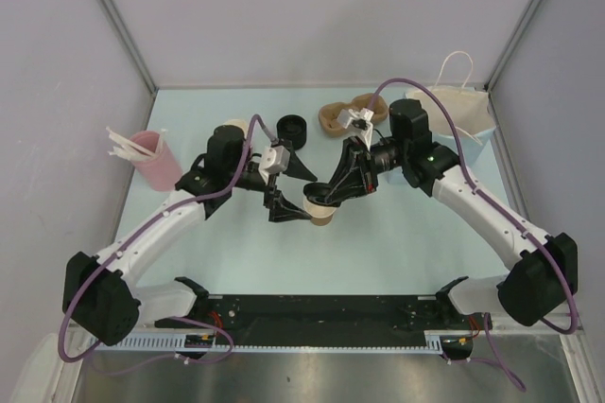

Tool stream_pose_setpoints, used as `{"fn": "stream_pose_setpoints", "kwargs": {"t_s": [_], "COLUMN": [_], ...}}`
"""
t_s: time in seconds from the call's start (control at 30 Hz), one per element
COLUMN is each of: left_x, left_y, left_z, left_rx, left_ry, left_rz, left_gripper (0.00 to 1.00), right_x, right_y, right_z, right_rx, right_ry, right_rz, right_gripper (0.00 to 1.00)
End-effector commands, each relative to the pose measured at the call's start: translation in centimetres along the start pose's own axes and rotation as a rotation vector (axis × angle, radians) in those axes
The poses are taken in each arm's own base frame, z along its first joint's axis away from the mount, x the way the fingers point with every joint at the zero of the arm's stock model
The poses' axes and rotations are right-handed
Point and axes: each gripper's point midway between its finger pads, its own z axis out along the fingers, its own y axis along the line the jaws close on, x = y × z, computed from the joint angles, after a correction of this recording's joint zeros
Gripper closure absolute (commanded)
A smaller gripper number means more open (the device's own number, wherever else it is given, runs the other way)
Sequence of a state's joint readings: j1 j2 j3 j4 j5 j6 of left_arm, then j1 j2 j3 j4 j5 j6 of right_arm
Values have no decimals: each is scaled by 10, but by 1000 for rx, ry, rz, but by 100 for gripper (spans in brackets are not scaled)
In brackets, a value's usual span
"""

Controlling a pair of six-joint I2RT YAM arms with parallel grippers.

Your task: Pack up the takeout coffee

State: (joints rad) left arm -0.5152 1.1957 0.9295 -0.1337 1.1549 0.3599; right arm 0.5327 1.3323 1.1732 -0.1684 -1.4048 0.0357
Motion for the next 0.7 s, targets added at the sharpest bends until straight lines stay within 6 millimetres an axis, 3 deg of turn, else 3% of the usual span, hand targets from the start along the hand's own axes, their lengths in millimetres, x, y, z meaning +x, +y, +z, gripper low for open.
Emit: {"fn": "stream_pose_setpoints", "kwargs": {"t_s": [0.0,0.5,0.67], "left_x": [-36,-37,-35], "left_y": [-23,-21,-20], "left_z": [-1,3,6], "left_rx": [106,103,103], "left_ry": [-111,-119,-110], "left_rz": [34,3,-7], "left_gripper": [2,26,45], "right_x": [-16,-17,-17], "right_y": [3,-8,-10], "right_z": [-3,-8,-8], "right_rx": [-27,1,5], "right_ry": [-14,-24,-25], "right_rz": [-35,-25,-23], "right_gripper": [95,94,93]}}
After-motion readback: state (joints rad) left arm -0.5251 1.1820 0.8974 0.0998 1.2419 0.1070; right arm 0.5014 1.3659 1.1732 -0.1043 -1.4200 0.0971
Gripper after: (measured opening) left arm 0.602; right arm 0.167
